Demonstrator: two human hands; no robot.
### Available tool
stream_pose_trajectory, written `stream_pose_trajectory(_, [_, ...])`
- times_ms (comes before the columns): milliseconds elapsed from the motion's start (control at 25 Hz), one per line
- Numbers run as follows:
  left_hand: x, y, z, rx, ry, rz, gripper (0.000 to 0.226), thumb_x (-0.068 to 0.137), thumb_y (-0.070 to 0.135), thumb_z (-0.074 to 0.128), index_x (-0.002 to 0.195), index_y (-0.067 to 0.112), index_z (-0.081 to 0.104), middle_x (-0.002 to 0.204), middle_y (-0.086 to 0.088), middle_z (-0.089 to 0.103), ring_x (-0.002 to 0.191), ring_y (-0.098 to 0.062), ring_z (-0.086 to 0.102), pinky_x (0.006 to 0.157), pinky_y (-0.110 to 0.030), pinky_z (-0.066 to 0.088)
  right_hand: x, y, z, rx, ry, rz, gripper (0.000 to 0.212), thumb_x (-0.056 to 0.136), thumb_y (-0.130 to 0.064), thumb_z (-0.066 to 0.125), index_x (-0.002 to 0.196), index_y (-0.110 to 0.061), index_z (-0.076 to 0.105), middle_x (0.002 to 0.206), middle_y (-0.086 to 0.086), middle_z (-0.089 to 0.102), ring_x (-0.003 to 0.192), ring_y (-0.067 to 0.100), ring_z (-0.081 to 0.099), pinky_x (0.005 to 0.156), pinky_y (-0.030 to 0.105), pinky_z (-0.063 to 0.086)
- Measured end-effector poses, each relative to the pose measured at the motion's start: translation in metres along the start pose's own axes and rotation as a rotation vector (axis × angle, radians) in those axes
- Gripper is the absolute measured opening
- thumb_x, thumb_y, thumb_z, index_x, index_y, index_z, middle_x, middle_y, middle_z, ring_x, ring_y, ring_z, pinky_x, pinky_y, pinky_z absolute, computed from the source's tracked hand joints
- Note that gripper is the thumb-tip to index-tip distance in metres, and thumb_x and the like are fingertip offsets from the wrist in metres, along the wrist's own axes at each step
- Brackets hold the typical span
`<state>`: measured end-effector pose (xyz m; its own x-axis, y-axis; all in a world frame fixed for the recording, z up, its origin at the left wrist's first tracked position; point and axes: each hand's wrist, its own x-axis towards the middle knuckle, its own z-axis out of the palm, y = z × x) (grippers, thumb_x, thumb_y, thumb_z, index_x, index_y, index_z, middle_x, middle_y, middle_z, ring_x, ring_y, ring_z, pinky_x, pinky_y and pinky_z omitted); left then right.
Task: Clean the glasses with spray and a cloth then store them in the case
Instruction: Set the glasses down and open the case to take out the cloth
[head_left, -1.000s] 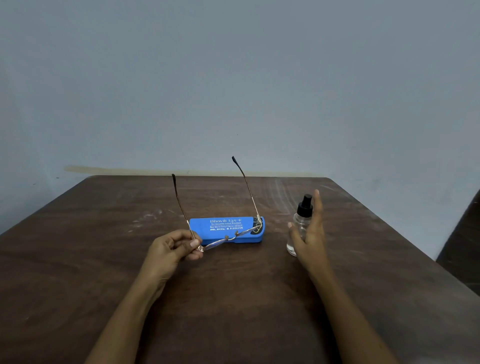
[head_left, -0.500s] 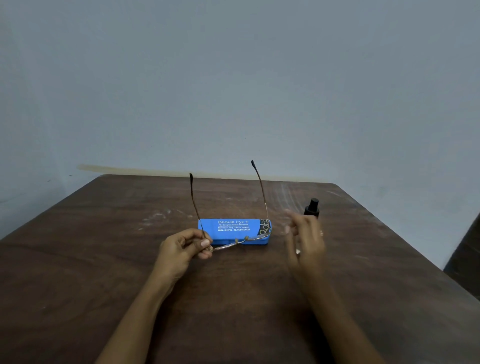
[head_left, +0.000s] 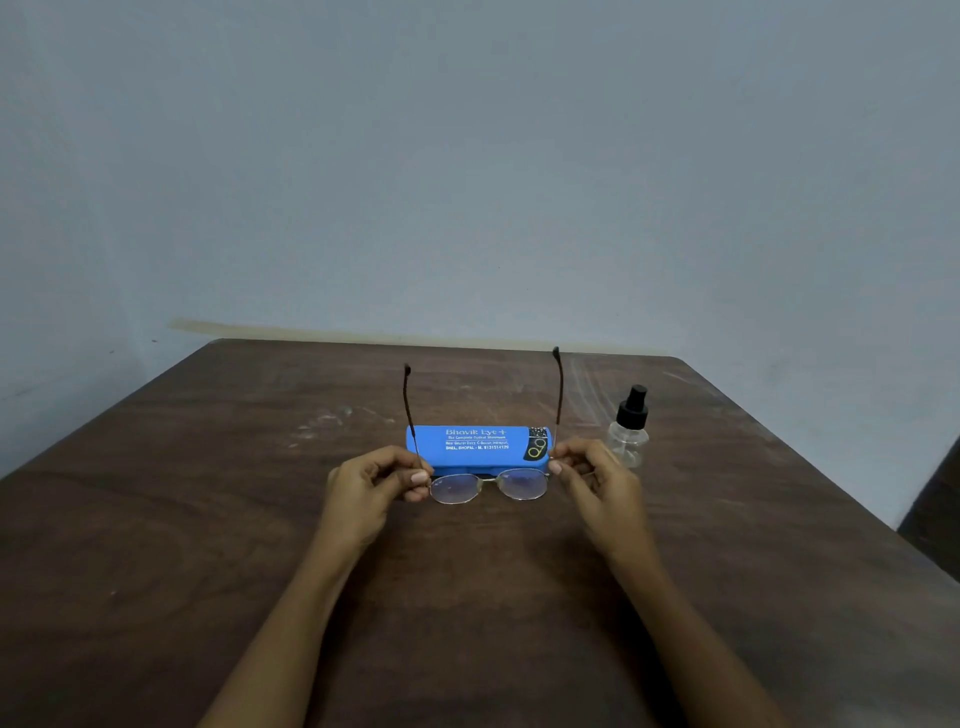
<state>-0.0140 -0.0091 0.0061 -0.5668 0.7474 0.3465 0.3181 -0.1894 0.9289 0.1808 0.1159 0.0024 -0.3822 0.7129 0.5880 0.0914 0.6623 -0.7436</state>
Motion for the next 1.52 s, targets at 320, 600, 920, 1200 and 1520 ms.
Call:
stream_pose_trajectory(320, [-0.007,-0.001,-0.002,0.155,0.021,0.06,0.03,0.069,-0.008,0.067,0.06,0.021,0.069,0.06,0.009,0.069,0.056,0.004,0.061,0.055,-0.005,0.046,-0.005,0.005,-0.004,0.132,-0.061,0.061,0.036,0.082,0.003,0.062,0.079,-0.032,0.059,0.08,-0.009,0.065,0.069,0.002,0.058,0.064,0.011,0.048])
stream_pose_trajectory(600, [-0.012,-0.002,-0.003,0.292,0.059,0.15,0.018,0.066,-0.001,0.074,0.073,0.016,0.075,0.069,0.008,0.07,0.07,0.009,0.063,0.064,-0.001,0.043,-0.009,0.005,-0.005,0.299,-0.102,0.154,0.031,0.08,0.014,0.057,0.077,-0.017,0.061,0.076,0.004,0.064,0.066,-0.001,0.063,0.064,0.011,0.051])
stream_pose_trajectory(920, [-0.021,0.003,-0.004,0.218,0.029,0.084,0.021,0.066,-0.005,0.073,0.076,0.012,0.073,0.068,0.007,0.069,0.063,0.012,0.062,0.062,0.001,0.043,-0.015,0.001,-0.007,0.423,-0.117,0.312,0.017,0.085,0.006,0.054,0.081,-0.007,0.064,0.077,0.009,0.067,0.07,0.015,0.062,0.071,0.021,0.051])
stream_pose_trajectory(1200, [-0.028,0.003,-0.006,0.215,-0.015,0.067,0.021,0.067,-0.01,0.07,0.078,0.008,0.071,0.069,0.002,0.067,0.061,0.011,0.062,0.061,0.0,0.043,-0.022,-0.004,-0.011,0.372,-0.182,0.361,0.013,0.08,0.006,0.061,0.083,-0.006,0.063,0.073,0.009,0.062,0.06,0.007,0.054,0.056,0.012,0.048])
stream_pose_trajectory(1520, [-0.028,0.001,-0.007,0.222,-0.052,0.042,0.023,0.071,-0.01,0.068,0.079,0.012,0.069,0.071,0.003,0.066,0.062,0.009,0.061,0.06,-0.001,0.045,-0.021,-0.002,-0.011,0.33,-0.216,0.356,0.014,0.08,0.004,0.063,0.081,-0.01,0.063,0.07,0.003,0.059,0.055,-0.001,0.052,0.053,0.008,0.045])
